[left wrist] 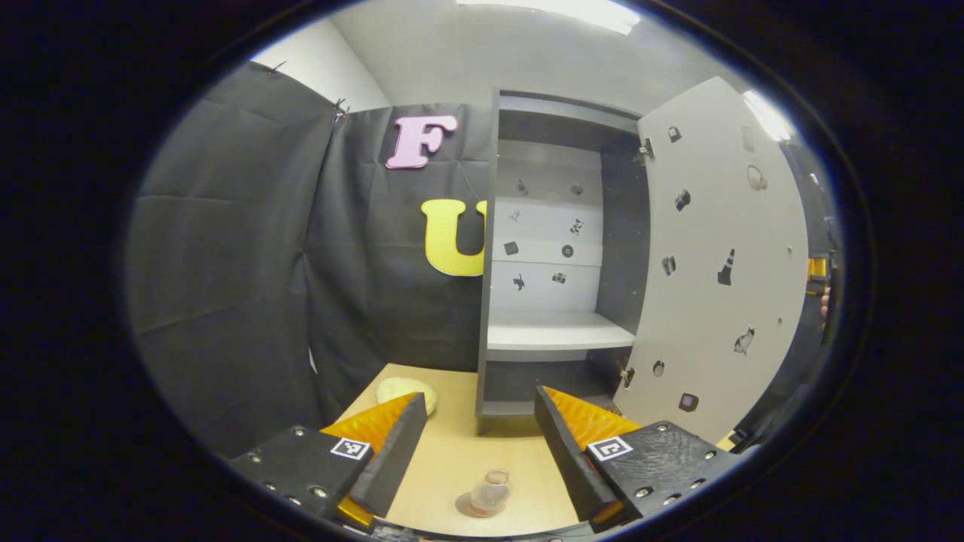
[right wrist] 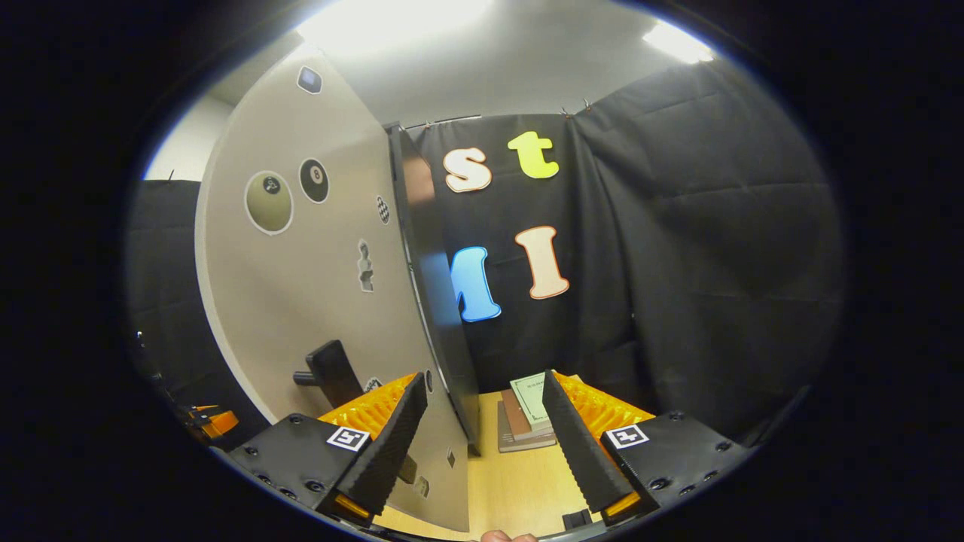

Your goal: Open the cabinet door with the right hand, grasp the bottle in the cabinet with the left hand and place it on the coaster, then close the cabinet door with the right hand.

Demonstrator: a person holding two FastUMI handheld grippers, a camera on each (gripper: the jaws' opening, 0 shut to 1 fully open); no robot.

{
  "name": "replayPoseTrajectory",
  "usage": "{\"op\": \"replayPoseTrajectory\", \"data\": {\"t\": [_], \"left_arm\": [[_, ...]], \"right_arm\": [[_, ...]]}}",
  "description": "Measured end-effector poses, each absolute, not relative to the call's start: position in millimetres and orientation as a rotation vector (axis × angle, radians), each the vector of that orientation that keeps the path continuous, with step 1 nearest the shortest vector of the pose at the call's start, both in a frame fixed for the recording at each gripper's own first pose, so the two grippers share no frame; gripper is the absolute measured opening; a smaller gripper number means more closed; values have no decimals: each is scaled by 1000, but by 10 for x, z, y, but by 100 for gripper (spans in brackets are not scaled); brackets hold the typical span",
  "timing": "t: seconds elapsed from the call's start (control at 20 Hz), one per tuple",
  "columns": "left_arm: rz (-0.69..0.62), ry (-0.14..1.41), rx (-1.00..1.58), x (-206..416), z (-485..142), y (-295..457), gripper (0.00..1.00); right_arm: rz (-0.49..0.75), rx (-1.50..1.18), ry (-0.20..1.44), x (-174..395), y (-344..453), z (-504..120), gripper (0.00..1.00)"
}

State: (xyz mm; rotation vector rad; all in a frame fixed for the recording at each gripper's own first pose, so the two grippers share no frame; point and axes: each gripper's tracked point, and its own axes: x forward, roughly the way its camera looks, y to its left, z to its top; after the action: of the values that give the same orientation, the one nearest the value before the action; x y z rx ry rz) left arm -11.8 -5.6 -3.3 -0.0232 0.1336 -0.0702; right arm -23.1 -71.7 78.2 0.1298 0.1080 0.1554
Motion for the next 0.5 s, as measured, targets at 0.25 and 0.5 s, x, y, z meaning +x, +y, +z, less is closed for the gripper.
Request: {"op": "replayPoseTrajectory", "data": {"t": [0.25,0.5], "left_arm": [[-69,158,-110,-192,-57,5,91],[-39,165,-86,-253,-78,218,89]], "right_arm": [[123,132,116,-251,-670,762,98],[146,116,123,-300,-351,742,98]]}}
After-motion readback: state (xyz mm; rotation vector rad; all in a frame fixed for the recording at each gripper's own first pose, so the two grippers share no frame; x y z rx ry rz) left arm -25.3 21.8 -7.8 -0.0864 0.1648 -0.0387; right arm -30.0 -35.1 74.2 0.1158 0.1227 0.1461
